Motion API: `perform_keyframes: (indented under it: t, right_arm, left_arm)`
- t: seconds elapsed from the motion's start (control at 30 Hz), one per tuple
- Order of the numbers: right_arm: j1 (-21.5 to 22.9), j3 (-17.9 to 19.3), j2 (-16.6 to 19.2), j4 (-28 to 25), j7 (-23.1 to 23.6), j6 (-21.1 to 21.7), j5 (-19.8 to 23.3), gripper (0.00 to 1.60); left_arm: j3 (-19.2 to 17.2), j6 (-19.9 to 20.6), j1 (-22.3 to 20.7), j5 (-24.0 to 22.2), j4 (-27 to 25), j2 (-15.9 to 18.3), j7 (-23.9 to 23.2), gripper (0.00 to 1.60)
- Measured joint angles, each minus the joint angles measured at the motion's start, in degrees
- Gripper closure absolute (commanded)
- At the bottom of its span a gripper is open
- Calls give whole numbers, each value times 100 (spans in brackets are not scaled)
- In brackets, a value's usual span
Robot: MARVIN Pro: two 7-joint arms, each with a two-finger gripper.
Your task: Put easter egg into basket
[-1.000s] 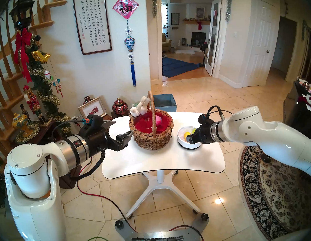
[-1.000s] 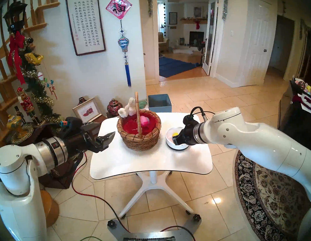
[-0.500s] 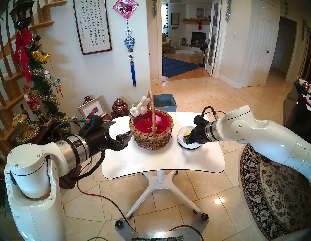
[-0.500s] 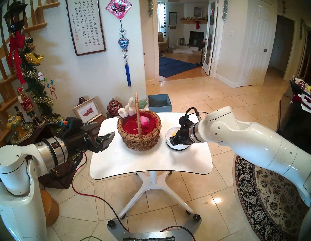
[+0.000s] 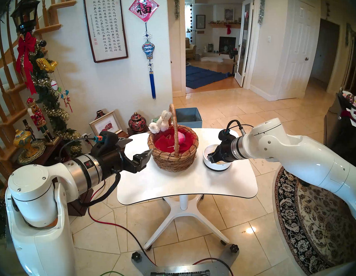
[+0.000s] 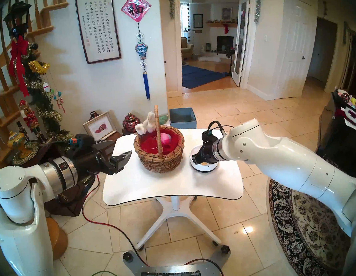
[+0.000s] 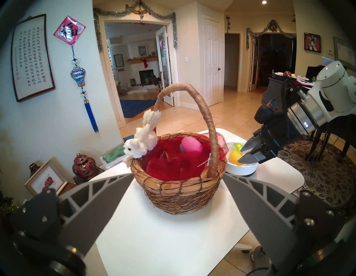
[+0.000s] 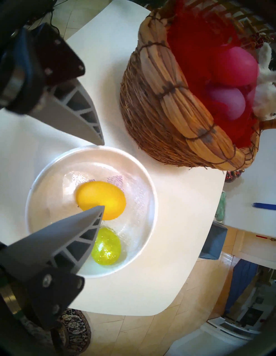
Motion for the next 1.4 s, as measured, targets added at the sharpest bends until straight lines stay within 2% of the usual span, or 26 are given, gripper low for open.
perform_keyframes:
  t: [0.73, 1.0, 1.17, 1.4]
  right_arm:
    - [-2, -10, -86, 97, -255, 161, -24, 39]
    - [-9, -1, -87, 177, -234, 111, 4, 40]
    - [-9, -13, -88, 253, -184, 102, 6, 32]
    - [-7, -41, -103, 336, -72, 82, -17, 30]
  left_arm:
    - [0, 0, 0, 0, 0, 0, 0, 0]
    - [0, 0, 0, 0, 0, 0, 0, 0]
    - [0, 0, 0, 0, 0, 0, 0, 0]
    - [0, 0, 0, 0, 0, 0, 0, 0]
